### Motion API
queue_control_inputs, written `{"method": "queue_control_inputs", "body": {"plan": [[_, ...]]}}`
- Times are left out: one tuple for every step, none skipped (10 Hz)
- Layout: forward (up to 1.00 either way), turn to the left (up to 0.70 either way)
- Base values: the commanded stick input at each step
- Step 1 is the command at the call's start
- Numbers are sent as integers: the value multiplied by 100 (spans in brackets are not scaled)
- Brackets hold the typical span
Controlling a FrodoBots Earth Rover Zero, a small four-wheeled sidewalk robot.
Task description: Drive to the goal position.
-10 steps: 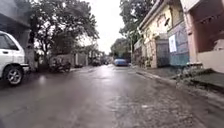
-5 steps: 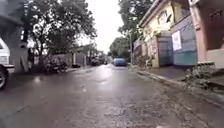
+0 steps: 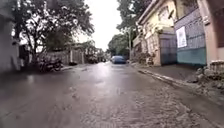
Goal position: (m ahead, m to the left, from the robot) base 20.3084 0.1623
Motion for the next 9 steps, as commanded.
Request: {"method": "queue_control_inputs", "body": {"plan": [[100,0],[100,0],[100,0],[100,0],[100,0],[100,0],[100,0],[100,4],[100,18]]}}
